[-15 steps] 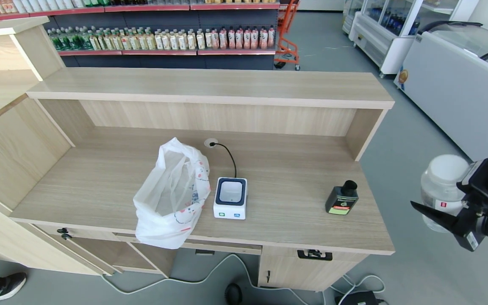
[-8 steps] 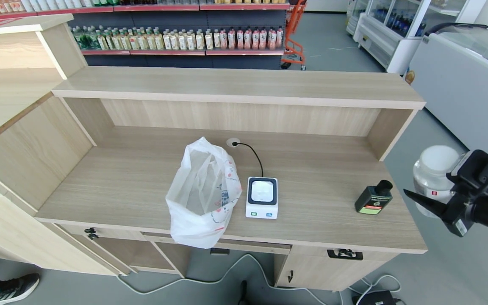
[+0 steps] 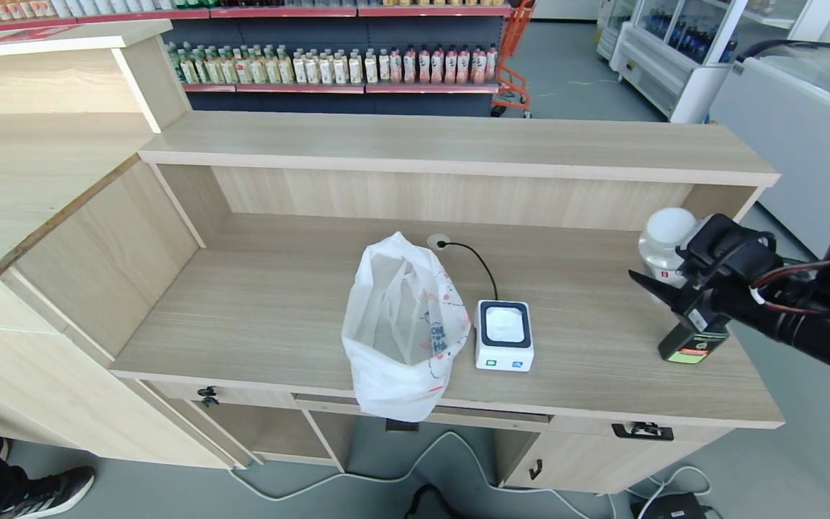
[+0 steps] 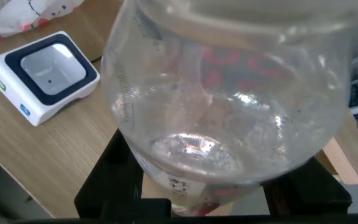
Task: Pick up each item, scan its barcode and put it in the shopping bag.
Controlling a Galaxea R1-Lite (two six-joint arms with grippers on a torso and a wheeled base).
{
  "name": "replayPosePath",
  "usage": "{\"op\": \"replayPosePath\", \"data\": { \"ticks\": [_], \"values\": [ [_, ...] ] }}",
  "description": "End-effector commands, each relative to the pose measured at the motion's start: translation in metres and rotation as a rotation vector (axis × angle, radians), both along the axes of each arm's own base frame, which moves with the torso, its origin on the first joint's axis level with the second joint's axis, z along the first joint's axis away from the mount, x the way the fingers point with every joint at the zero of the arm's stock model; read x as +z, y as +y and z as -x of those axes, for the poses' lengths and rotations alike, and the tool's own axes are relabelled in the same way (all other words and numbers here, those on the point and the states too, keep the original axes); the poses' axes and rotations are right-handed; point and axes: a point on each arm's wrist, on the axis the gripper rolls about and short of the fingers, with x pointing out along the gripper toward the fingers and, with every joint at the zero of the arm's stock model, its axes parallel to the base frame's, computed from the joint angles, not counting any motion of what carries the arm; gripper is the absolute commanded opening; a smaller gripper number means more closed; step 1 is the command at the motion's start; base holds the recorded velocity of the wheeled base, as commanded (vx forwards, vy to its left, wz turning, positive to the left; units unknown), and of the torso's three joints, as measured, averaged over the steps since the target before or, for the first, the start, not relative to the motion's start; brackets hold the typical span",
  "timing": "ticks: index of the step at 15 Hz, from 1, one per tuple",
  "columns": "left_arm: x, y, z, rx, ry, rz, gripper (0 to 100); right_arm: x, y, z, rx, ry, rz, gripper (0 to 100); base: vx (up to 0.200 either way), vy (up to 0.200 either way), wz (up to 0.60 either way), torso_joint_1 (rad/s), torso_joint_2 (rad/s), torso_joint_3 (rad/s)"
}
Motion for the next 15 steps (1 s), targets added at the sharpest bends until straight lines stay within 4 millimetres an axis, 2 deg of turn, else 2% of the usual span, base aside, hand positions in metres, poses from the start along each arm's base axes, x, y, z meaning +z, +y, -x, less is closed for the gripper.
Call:
{"op": "replayPosePath", "data": {
  "ticks": [1, 9, 13, 15],
  "values": [
    [0.000, 0.000, 0.000, 0.000, 0.001, 0.006, 0, -0.020, 0.009, -0.029, 0.038, 0.026, 0.004, 0, 0.000, 0.000, 0.00, 0.000, 0.00, 0.000],
    [0.000, 0.000, 0.000, 0.000, 0.001, 0.006, 0, -0.058, 0.019, -0.067, 0.147, -0.006, -0.025, 0, 0.000, 0.000, 0.00, 0.000, 0.00, 0.000],
    [0.000, 0.000, 0.000, 0.000, 0.001, 0.006, 0, -0.068, 0.028, -0.099, 0.281, -0.071, -0.037, 0, 0.000, 0.000, 0.00, 0.000, 0.00, 0.000],
    [0.000, 0.000, 0.000, 0.000, 0.001, 0.006, 0, -0.076, 0.035, -0.101, 0.350, -0.053, -0.037, 0, 0.000, 0.000, 0.00, 0.000, 0.00, 0.000]
  ]
}}
